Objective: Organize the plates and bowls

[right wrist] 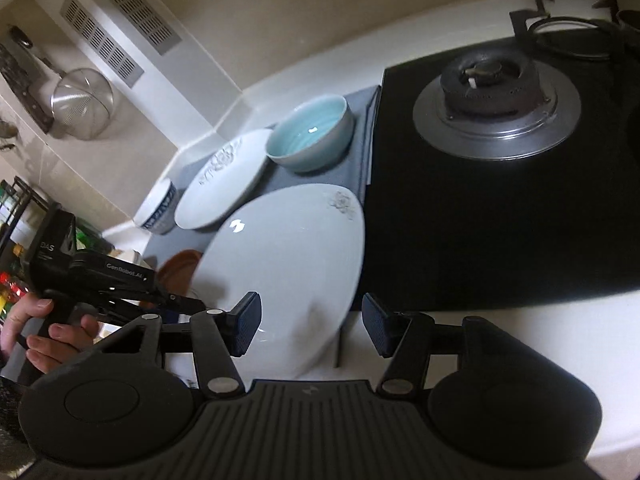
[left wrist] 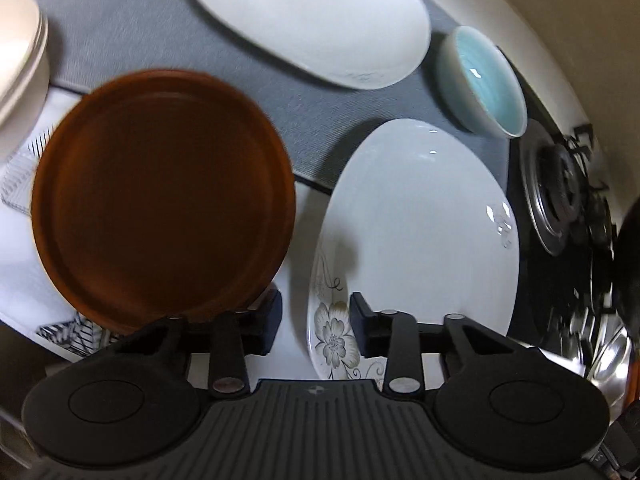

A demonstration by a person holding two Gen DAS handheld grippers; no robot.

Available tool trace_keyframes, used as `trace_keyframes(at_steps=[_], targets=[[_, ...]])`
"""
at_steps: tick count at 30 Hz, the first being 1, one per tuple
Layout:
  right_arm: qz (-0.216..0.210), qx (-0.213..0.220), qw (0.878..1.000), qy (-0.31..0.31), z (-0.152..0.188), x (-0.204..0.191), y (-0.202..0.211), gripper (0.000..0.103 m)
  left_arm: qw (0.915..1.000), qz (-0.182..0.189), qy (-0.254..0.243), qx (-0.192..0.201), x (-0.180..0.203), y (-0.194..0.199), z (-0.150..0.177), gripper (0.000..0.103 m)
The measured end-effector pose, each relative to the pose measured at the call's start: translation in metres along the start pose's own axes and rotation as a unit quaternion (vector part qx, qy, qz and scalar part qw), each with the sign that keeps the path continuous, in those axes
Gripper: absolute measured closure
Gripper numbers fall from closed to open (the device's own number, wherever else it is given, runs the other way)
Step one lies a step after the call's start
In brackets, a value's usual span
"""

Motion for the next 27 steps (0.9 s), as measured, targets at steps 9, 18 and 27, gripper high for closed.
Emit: trace_keyframes(at_steps=[9,18,27], targets=[[0.009,-0.049,0.999,0.004,-0.003,0.017,-0.045,0.057,0.9972,-0.042,-0.058,0.019,0.018,-0.008,-0.014,0.073],[-0.013,-0.07,0.996,-0.055,-0.004,0.025,-0.044,0.09,0.9985,-0.026,-0.048,-0.001,0.016,-0.013,-0.011,0.074],[0.005,-0.076,0.997,-0.018,-0.002,0.011,-0.045,0.088,0.9962,-0.044,-0.072,0.02,0.034,0.006,-0.005,0.073]])
Point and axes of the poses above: each gripper's, at about its wrist camera, not at the fingertips, and y roughly against the way its jaws point, x to its right, z to its underside, the point moved 10 cm from there along -y, roughly the way its jaws point, and after that the axes turned 4 degrees about -y, right-handed, at the moved point
